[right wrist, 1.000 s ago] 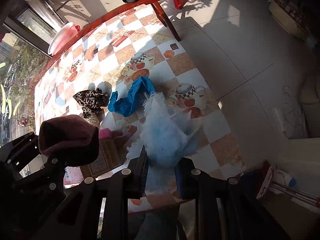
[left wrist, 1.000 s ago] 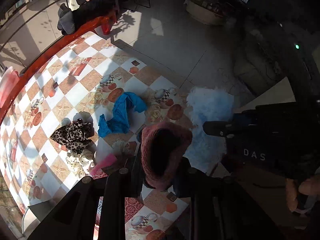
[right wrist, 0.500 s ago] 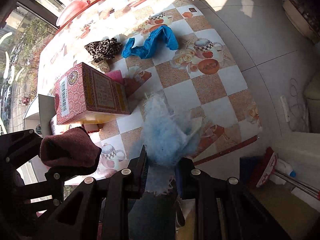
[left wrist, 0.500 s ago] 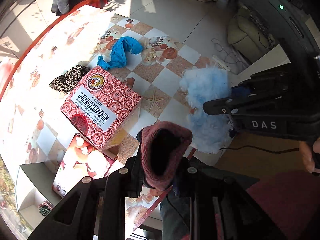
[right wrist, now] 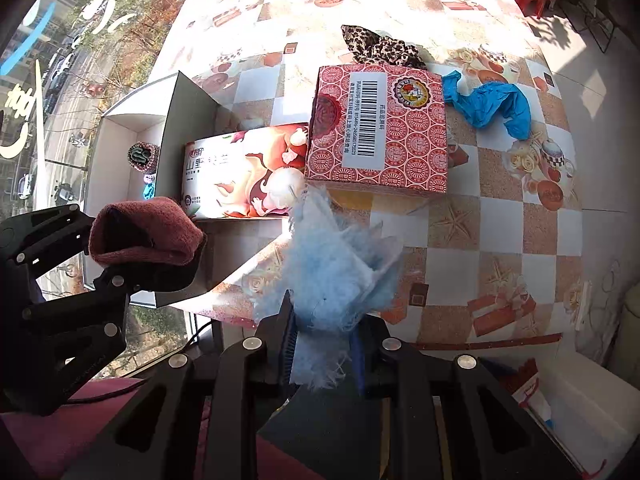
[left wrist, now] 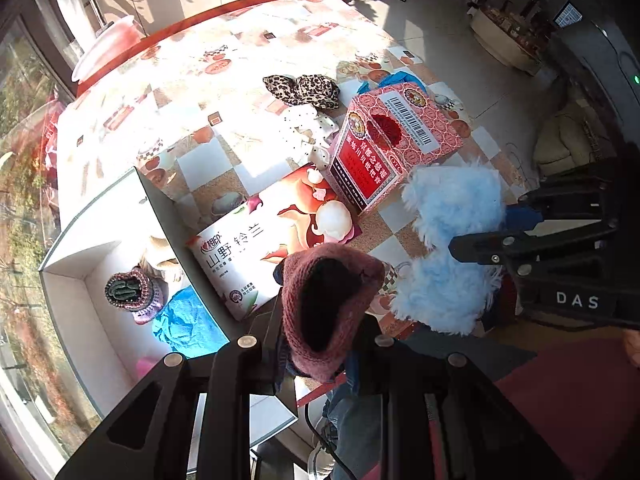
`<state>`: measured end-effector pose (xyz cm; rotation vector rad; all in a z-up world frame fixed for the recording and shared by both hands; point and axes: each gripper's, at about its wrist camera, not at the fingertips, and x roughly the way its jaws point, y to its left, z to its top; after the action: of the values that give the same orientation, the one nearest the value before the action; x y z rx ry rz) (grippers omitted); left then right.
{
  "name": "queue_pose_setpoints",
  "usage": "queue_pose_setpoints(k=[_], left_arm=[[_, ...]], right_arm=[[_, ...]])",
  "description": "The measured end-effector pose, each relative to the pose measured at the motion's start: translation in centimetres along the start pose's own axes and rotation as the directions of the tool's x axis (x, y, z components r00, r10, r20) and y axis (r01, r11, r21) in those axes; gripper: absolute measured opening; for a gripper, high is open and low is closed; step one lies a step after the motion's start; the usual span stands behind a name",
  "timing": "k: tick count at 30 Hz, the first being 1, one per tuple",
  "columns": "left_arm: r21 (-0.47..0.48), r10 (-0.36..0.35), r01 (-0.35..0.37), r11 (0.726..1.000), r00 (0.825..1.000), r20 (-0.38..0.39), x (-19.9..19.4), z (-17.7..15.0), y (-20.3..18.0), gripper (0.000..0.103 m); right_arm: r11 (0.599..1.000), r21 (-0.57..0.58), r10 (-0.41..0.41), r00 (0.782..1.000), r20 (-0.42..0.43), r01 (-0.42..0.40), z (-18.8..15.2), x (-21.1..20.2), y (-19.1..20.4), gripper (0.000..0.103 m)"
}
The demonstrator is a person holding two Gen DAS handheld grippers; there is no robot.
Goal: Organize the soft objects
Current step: 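Carry the pink hat and light-blue boa over the white box with both grippers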
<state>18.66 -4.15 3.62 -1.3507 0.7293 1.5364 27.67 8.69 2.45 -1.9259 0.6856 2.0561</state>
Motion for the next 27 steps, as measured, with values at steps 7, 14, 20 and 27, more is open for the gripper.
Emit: queue_pose_setpoints(k=[7,14,20,27], left_arm=[[-0.214,0.060,-0.051,0.976,0.998,0.035,-1.8,-2.2,5.3,0.025],[-0.391,0.110,-0.085,0.916,0.993,0.041,-2.7,-5.0,9.4,0.025],[-0.498,0.154,-0.123,0.858,0.988,0.022,-2.9,-7.5,12.3,0.025],[-0.592,0.174,-0.153,0.791,0.984,-0.021,-2.5,-10.5,14.8,0.025]], right_arm=[[0.990,-0.143,0.009,1.000,0.012,-0.007,2.5,-0.7,5.2,0.025],[0.964,-0.264,0.016,1.000,0.008,-0.014,3.9,-0.7,9.4,0.025],[0.946,-0.322,0.044,0.999,0.006,-0.040,4.9,-0.7,12.2,0.025],[0.918,-0.389,0.076,0.997,-0.012,-0.074,5.9,-0.2,15.9,0.025]])
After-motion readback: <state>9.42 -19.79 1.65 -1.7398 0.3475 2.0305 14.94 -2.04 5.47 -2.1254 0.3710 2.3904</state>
